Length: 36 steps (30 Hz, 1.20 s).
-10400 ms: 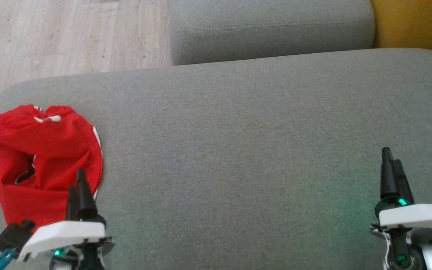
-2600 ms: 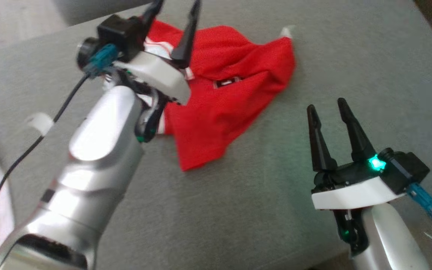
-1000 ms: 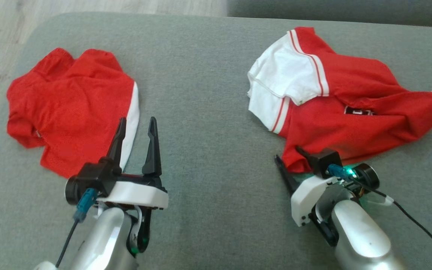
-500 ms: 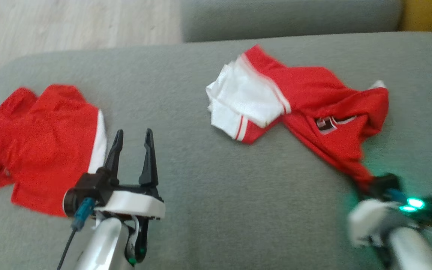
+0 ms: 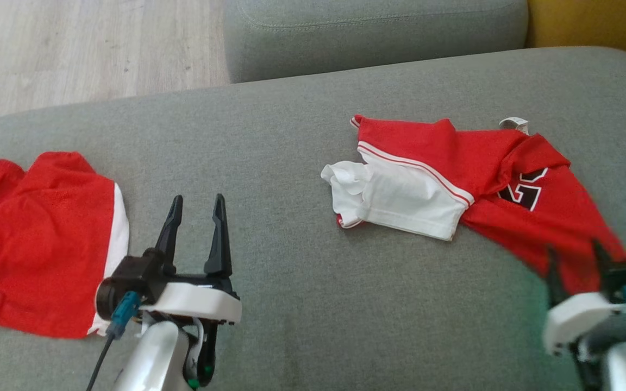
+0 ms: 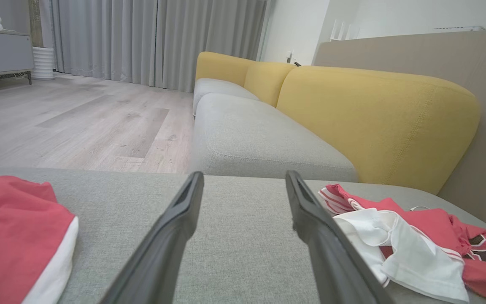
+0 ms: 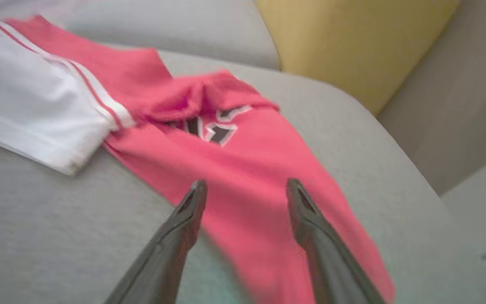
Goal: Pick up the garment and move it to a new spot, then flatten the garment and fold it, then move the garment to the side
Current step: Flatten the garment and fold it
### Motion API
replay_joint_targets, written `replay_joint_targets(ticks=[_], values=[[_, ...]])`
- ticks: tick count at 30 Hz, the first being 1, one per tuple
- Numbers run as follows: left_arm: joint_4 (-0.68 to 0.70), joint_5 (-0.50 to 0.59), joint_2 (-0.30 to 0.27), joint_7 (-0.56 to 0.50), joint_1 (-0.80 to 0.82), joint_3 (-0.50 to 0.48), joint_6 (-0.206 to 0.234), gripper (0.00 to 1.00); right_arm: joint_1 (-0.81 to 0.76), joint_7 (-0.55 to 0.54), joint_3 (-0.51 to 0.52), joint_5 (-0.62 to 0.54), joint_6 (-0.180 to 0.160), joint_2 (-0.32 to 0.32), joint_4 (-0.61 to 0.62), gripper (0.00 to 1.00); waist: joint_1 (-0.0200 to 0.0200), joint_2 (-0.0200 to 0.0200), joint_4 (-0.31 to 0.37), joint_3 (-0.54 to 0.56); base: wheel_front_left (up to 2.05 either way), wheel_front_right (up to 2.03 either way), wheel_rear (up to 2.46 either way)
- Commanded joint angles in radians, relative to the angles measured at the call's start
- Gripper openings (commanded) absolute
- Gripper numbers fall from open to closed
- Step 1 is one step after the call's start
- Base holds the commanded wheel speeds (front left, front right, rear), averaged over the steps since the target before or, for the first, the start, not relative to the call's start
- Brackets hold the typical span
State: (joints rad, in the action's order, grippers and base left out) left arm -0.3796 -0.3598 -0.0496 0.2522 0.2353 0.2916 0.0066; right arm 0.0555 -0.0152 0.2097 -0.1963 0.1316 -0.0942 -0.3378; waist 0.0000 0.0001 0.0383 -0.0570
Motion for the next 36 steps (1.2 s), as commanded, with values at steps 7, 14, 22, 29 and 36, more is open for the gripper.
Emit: replay_joint_targets(ticks=[7, 14, 22, 29, 36], values=[[0.025, 0.011, -0.001, 0.010, 0.030, -0.033, -0.011, 1.00, 0.020, 0.220, -0.216, 0.130, -0.001, 0.041, 0.095, 1.00, 0.0000, -0.0001, -0.005, -0.010, 0.00, 0.00, 0.00], [0.029, 0.013, -0.001, 0.010, 0.046, -0.019, -0.016, 1.00, 0.017, 0.268, -0.320, 0.187, -0.001, 0.044, 0.071, 1.00, 0.0000, -0.0001, -0.028, -0.029, 0.00, 0.00, 0.00], [0.026, 0.014, -0.001, 0.010, 0.057, -0.011, -0.013, 1.00, 0.054, 0.274, -0.278, 0.249, -0.001, 0.044, 0.000, 1.00, 0.0000, -0.0001, -0.059, -0.055, 0.00, 0.00, 0.00], [0.024, 0.011, -0.001, 0.010, 0.069, -0.003, -0.012, 1.00, 0.104, 0.276, -0.247, 0.257, -0.001, 0.044, -0.102, 1.00, 0.0000, -0.0001, -0.086, -0.082, 0.00, 0.00, 0.00], [0.023, 0.013, -0.001, 0.010, 0.075, 0.000, -0.011, 1.00, 0.165, 0.275, -0.268, 0.357, -0.001, 0.044, -0.219, 1.00, 0.0000, -0.0001, -0.099, -0.102, 0.00, 0.00, 0.00]])
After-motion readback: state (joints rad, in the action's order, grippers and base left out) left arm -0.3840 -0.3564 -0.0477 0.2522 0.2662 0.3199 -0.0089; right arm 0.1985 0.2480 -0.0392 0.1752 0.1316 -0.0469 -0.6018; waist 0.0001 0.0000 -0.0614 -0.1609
